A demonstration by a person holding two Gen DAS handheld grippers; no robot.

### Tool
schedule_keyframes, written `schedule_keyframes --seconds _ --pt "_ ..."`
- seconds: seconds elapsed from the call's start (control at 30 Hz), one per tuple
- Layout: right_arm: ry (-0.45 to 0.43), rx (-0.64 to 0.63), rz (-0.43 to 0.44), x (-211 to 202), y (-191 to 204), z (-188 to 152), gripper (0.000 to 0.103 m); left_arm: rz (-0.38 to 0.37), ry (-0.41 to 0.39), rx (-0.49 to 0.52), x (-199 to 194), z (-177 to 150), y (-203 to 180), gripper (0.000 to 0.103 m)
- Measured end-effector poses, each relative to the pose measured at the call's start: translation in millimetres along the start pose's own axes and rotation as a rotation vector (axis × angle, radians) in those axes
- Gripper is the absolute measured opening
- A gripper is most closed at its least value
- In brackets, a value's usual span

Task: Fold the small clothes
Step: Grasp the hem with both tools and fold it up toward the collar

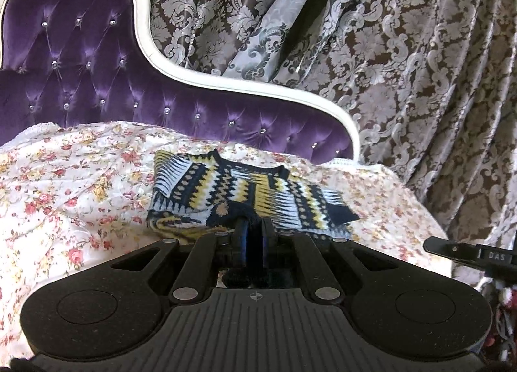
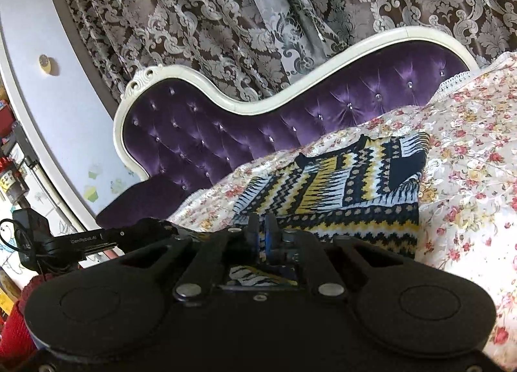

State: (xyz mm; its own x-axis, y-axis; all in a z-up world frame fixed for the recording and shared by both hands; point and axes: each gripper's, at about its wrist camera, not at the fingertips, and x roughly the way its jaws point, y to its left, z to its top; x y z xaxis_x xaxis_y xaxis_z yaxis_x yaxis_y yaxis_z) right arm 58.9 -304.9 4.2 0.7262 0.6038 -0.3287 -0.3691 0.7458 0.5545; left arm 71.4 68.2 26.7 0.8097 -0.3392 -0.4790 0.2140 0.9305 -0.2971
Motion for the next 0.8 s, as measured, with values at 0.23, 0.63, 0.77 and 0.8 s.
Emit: schedule_keyframes --seconds 0.23,0.63,0.77,0.8 --pt "0.166 -0.153 -0.053 15 -10 -30 0.061 0.013 0.02 -0.051 1 -7 17 0.007" --pt "0.333 -0.757 -0.046 -11 40 -107 0.071 0.043 0.037 -0.029 -1 -18 19 0.007" --pt "0.367 -0.994 -0.038 -5 58 -138 0.07 0.041 0.038 -0.036 -1 -18 18 0.007" --pt "0.363 -1.057 -0.05 -6 59 -144 0.07 0.041 0.038 -0.036 -2 -18 18 0.007"
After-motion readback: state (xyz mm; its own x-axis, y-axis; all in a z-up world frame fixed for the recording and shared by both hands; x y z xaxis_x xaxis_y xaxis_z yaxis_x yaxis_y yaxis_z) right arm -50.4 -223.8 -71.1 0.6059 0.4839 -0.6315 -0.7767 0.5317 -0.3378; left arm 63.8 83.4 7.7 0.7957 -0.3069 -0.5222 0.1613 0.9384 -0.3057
